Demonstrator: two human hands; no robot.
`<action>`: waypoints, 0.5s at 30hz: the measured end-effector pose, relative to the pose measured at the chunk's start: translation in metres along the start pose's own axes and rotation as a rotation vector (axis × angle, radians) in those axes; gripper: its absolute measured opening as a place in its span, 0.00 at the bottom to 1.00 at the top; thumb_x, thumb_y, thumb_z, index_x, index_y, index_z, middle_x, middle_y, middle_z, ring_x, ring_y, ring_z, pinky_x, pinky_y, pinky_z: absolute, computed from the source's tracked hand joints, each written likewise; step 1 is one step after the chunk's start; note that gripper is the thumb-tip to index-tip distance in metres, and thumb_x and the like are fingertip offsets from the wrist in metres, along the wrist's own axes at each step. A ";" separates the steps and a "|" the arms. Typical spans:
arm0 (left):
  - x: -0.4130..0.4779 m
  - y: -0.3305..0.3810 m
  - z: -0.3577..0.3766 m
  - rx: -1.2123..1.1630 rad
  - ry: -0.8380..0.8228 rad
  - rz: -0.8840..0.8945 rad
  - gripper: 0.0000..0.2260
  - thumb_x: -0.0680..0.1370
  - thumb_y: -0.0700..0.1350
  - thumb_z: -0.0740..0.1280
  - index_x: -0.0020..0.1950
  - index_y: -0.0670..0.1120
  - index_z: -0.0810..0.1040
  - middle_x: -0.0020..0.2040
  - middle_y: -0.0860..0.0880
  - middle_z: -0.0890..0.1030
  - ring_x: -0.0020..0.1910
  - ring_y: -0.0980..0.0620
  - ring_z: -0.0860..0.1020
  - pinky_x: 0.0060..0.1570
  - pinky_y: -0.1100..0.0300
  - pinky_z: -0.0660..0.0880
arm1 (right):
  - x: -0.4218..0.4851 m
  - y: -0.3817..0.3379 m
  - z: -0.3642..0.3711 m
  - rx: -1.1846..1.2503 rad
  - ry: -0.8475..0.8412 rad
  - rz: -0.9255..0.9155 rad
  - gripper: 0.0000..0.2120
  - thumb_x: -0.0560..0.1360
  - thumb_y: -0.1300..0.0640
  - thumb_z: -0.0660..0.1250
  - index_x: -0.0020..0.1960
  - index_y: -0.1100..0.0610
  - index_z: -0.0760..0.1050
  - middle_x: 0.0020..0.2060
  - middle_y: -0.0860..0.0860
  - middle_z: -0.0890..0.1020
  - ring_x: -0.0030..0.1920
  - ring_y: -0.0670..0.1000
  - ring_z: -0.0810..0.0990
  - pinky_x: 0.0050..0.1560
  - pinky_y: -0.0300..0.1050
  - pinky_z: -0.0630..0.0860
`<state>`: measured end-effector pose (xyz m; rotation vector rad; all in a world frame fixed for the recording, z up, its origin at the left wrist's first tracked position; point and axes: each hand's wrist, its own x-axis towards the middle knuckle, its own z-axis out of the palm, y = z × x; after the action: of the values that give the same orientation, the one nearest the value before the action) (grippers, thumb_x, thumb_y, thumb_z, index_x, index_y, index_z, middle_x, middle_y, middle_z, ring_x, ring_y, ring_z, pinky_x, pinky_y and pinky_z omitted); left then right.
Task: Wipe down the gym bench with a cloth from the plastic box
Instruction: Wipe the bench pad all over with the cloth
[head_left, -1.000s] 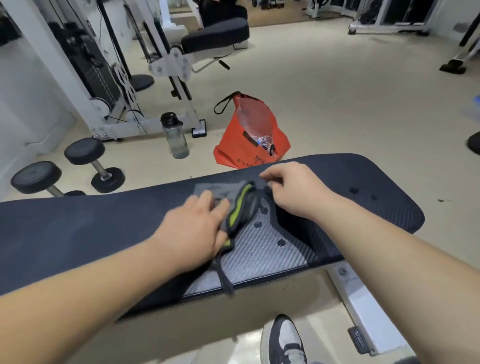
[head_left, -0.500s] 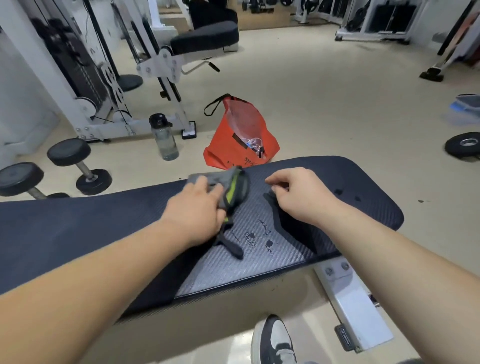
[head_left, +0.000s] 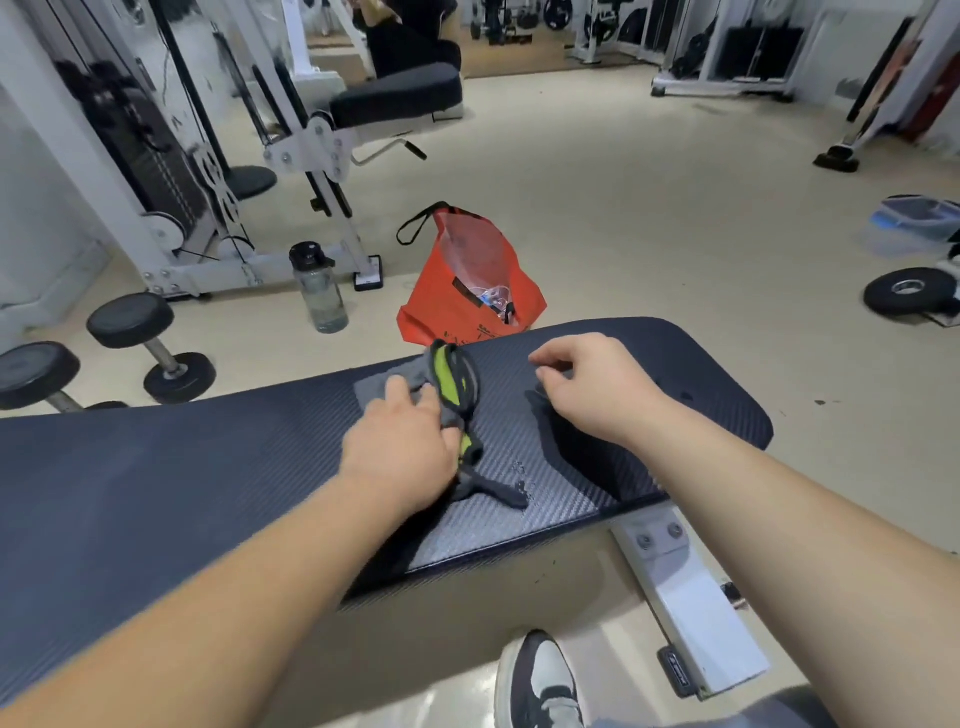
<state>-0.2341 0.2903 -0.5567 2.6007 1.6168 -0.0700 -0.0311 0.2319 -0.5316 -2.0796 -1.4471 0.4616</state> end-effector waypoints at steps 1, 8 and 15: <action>-0.005 0.013 0.003 -0.015 0.020 -0.027 0.24 0.81 0.60 0.54 0.70 0.45 0.69 0.60 0.44 0.66 0.60 0.40 0.73 0.53 0.44 0.75 | -0.002 0.004 -0.003 0.000 0.016 0.016 0.14 0.81 0.57 0.65 0.64 0.52 0.83 0.60 0.48 0.85 0.62 0.50 0.82 0.65 0.46 0.76; -0.057 0.039 0.005 0.096 0.027 0.383 0.28 0.80 0.58 0.55 0.78 0.49 0.57 0.63 0.45 0.65 0.60 0.42 0.72 0.46 0.48 0.75 | -0.002 0.005 -0.007 0.033 0.051 0.028 0.13 0.80 0.56 0.66 0.62 0.53 0.84 0.59 0.49 0.86 0.61 0.50 0.82 0.64 0.45 0.76; -0.023 0.043 0.005 -0.009 0.025 0.037 0.25 0.80 0.58 0.55 0.71 0.45 0.66 0.60 0.45 0.66 0.60 0.41 0.72 0.52 0.45 0.75 | -0.012 0.043 -0.032 -0.101 0.127 0.166 0.17 0.80 0.50 0.64 0.66 0.50 0.81 0.67 0.48 0.81 0.69 0.53 0.77 0.69 0.54 0.74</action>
<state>-0.2062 0.2503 -0.5579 2.6342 1.5729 -0.0286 0.0145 0.2016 -0.5336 -2.2766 -1.2544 0.3193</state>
